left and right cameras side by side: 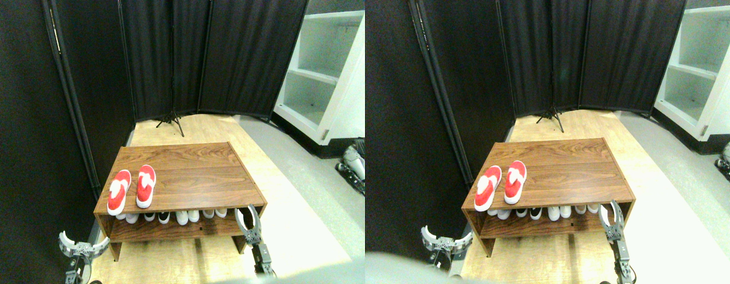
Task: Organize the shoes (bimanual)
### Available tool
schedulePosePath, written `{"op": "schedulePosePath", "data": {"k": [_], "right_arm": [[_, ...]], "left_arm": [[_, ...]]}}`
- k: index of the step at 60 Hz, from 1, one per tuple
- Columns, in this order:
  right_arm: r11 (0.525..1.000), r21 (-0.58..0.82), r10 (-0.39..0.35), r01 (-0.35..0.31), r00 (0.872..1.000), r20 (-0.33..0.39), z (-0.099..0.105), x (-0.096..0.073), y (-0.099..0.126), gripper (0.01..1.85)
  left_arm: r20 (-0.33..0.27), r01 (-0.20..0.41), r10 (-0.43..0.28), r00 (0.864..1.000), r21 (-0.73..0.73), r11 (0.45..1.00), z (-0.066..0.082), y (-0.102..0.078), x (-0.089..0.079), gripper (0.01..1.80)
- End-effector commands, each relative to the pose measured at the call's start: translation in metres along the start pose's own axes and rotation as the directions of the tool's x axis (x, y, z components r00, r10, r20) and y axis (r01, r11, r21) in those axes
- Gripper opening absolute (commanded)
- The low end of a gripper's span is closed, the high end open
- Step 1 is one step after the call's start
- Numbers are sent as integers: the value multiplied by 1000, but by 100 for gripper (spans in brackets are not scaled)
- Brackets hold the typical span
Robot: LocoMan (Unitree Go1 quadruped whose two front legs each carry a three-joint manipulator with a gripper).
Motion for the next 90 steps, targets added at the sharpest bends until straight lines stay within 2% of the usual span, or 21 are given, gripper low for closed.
{"op": "schedulePosePath", "data": {"k": [1, 3, 4, 7, 16, 27, 29, 36, 46, 63, 76, 90], "right_arm": [[999, 9, 38, -38, 999, 19, 0, 2, 4, 25], [999, 10, 39, -39, 999, 19, 0, 2, 4, 26], [999, 10, 39, -39, 999, 19, 0, 2, 4, 26], [999, 14, 38, -39, 999, 26, 0, 2, 4, 25], [1000, 14, 25, -25, 999, 28, 1, 1, 3, 25], [999, 7, 45, -45, 998, 31, 1, 1, 0, 23], [999, 1, 42, -42, 999, 34, 1, 1, 0, 23], [999, -9, 36, -35, 999, 36, 3, 0, 0, 23], [999, 0, 43, -43, 998, 34, 5, 0, 1, 23], [1000, -10, 30, -29, 999, 38, 9, -1, 5, 25], [999, -15, 43, -43, 998, 42, 11, -1, 5, 25], [999, -19, 49, -48, 998, 41, 13, -1, 9, 26]], "left_arm": [[77, 39, -41, 996, 39, 998, 9, 0, 7, 60], [122, 56, -64, 990, 68, 996, 13, 0, 12, 29], [122, 56, -64, 990, 68, 996, 13, 0, 12, 29], [128, 83, -94, 987, 89, 993, 17, 2, 19, 1], [146, 93, -112, 983, 133, 987, 21, -1, 38, 1], [159, 94, -132, 978, 226, 970, 21, -8, 60, 1], [137, 104, -141, 981, 247, 964, 19, -10, 67, 1], [112, 89, -122, 986, 261, 961, 13, -12, 84, 1], [106, 60, -89, 990, 248, 967, 0, -12, 99, 1], [82, 12, -33, 996, 243, 970, -25, -5, 114, 1], [104, -20, -3, 995, 214, 977, -38, -5, 113, 1], [88, 1, -18, 996, 195, 981, -53, -13, 113, 1]]}}
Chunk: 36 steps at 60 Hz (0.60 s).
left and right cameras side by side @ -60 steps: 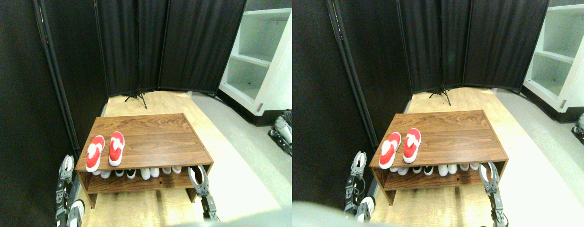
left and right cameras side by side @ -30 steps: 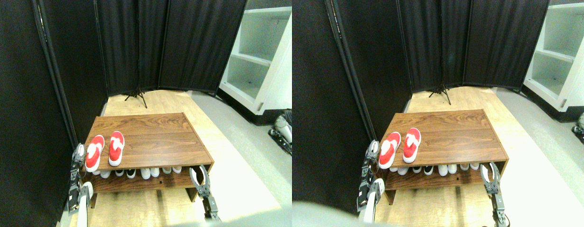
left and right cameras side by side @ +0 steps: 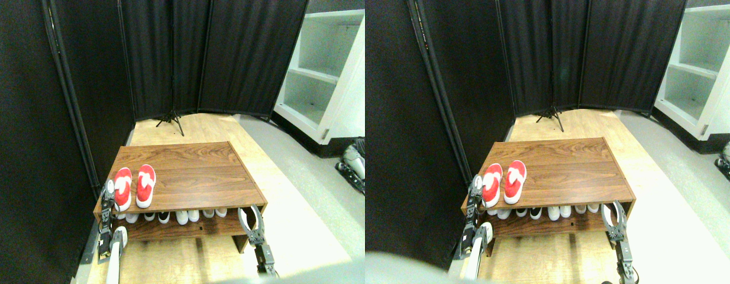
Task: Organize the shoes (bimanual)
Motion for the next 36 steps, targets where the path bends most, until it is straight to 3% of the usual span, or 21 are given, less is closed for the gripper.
{"op": "schedulePosePath", "data": {"k": [1, 23, 36], "right_arm": [[999, -7, 42, -42, 999, 19, 6, 1, 8, 26], [999, -6, 43, -43, 999, 28, 5, 1, 8, 27], [999, -8, 47, -47, 998, 32, 5, 1, 9, 26]], "left_arm": [[-43, 26, -25, 999, 18, 999, -11, -6, 0, 1], [-94, 42, -47, 994, -47, 998, -21, -24, -4, 1], [-94, 16, -22, 995, -65, 998, -23, -30, -7, 1]]}}
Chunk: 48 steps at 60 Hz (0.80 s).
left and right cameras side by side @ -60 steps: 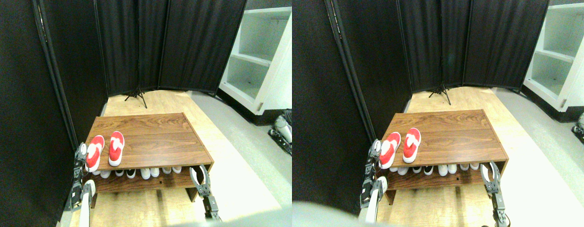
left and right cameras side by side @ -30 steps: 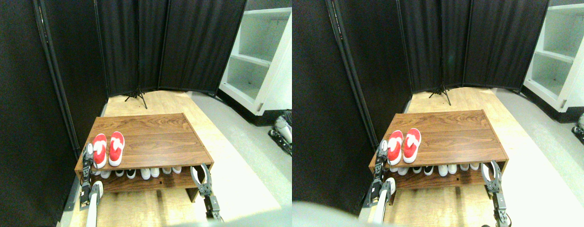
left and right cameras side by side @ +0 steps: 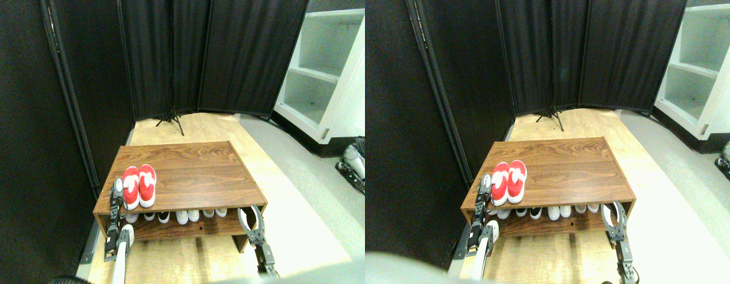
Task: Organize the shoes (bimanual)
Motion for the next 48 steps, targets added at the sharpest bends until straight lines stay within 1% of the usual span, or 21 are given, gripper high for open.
{"op": "schedulePosePath", "data": {"k": [1, 4, 7, 11, 13, 15, 17, 19, 21, 24, 26, 27, 32, 35, 37, 40, 44, 48], "right_arm": [[999, -2, 34, -34, 999, 36, 5, 1, 8, 26], [1000, -10, 28, -28, 999, 30, 5, 2, 9, 26], [1000, 0, 25, -25, 999, 31, 4, 2, 9, 26], [999, 3, 33, -33, 999, 31, 3, 3, 8, 26], [999, -3, 37, -37, 999, 29, 3, 5, 8, 25], [999, -3, 37, -36, 999, 30, 3, 5, 8, 25], [999, 1, 36, -36, 999, 29, 3, 6, 7, 25], [999, 1, 34, -34, 999, 31, 3, 7, 7, 25], [999, 0, 34, -34, 999, 33, 4, 7, 6, 24], [999, 2, 33, -33, 999, 39, 3, 9, 5, 23], [1000, 5, 28, -29, 999, 40, 3, 9, 4, 24], [1000, 11, 23, -24, 999, 42, 3, 9, 4, 24], [1000, 14, 20, -21, 999, 44, 2, 10, 2, 24], [999, 31, 24, -25, 999, 45, 1, 10, 1, 21], [999, 34, 23, -24, 999, 46, 1, 9, 1, 21], [999, 45, 21, -24, 998, 59, 1, 9, 1, 20], [998, 59, 12, -16, 997, 70, 0, 8, 1, 21], [988, 152, -21, 9, 997, 75, -2, 7, -1, 23]], "left_arm": [[-19, 24, -24, 1000, 9, 1000, -4, -10, -2, 1], [-24, 37, -36, 999, 22, 999, -2, -7, -1, 1], [-15, 43, -42, 999, 33, 999, -1, -5, -1, 1], [20, 46, -47, 999, 53, 998, 6, -1, 0, 1], [46, 50, -53, 998, 55, 997, 12, 1, 0, 1], [50, 52, -55, 997, 56, 997, 13, 2, 0, 1], [60, 56, -58, 997, 48, 997, 21, 5, 0, 1], [66, 81, -86, 994, 62, 995, 28, 7, -1, 1], [68, 88, -93, 993, 65, 994, 30, 8, -2, 1], [91, 104, -109, 990, 58, 993, 41, 8, -7, 1], [106, 114, -118, 987, 51, 992, 45, 9, -11, 1], [102, 122, -127, 987, 49, 991, 48, 9, -14, 1], [101, 132, -136, 986, 46, 990, 54, 9, -23, 1], [110, 144, -147, 983, 33, 989, 57, 10, -30, 1], [113, 145, -148, 983, 28, 989, 58, 10, -31, 1], [128, 151, -148, 981, -12, 989, 59, 9, -39, 1], [124, 157, -150, 981, -50, 986, 59, 9, -46, 1], [140, 139, -125, 982, -95, 986, 57, 7, -55, 1]]}}
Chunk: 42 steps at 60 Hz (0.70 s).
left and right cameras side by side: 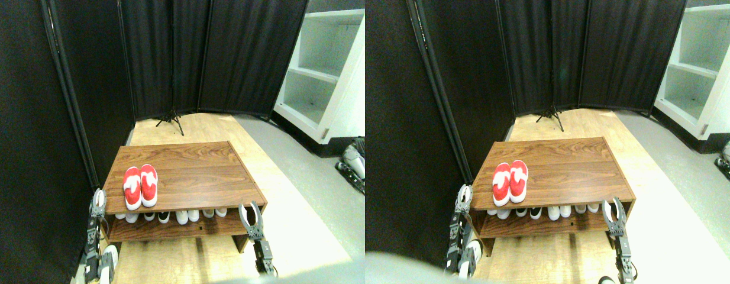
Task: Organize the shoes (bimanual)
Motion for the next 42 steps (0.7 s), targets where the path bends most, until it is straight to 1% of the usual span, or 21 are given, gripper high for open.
{"op": "schedulePosePath", "data": {"k": [1, 4, 6, 13, 15, 22, 24, 26, 39, 42], "right_arm": [[994, 112, -4, 3, 1000, 11, -4, -1, 2, 23], [992, 123, -8, 7, 1000, 14, -5, -1, 1, 22], [987, 156, -39, 36, 999, 15, -5, -1, 0, 22], [982, 181, -58, 55, 998, 12, -4, -3, -1, 23], [974, 216, -69, 66, 998, 7, -4, -3, -1, 22], [972, 225, -78, 76, 997, 2, -3, -4, -3, 22], [972, 224, -77, 74, 997, 2, -3, -4, -3, 22], [975, 209, -80, 78, 997, 1, -3, -5, -3, 24], [968, 238, -83, 82, 997, -4, -4, -7, -4, 26], [969, 232, -83, 81, 997, -2, -5, -7, -4, 26]], "left_arm": [[48, 31, -30, 998, -28, 999, 4, -12, -8, 1], [40, 31, -29, 999, -53, 998, 2, -12, -11, 1], [43, 11, -8, 999, -66, 998, 0, -14, -16, 1], [38, 1, 3, 999, -102, 995, -3, -16, -22, 1], [34, -6, 10, 999, -116, 993, -4, -17, -26, 1], [15, -37, 40, 999, -173, 984, -7, -21, -40, 1], [15, -42, 46, 999, -182, 982, -7, -22, -41, 1], [-1, -46, 47, 999, -193, 980, -8, -21, -45, 1], [5, -81, 84, 996, -235, 969, -12, -26, -70, 1], [-9, -83, 84, 996, -240, 967, -12, -27, -74, 1]]}}
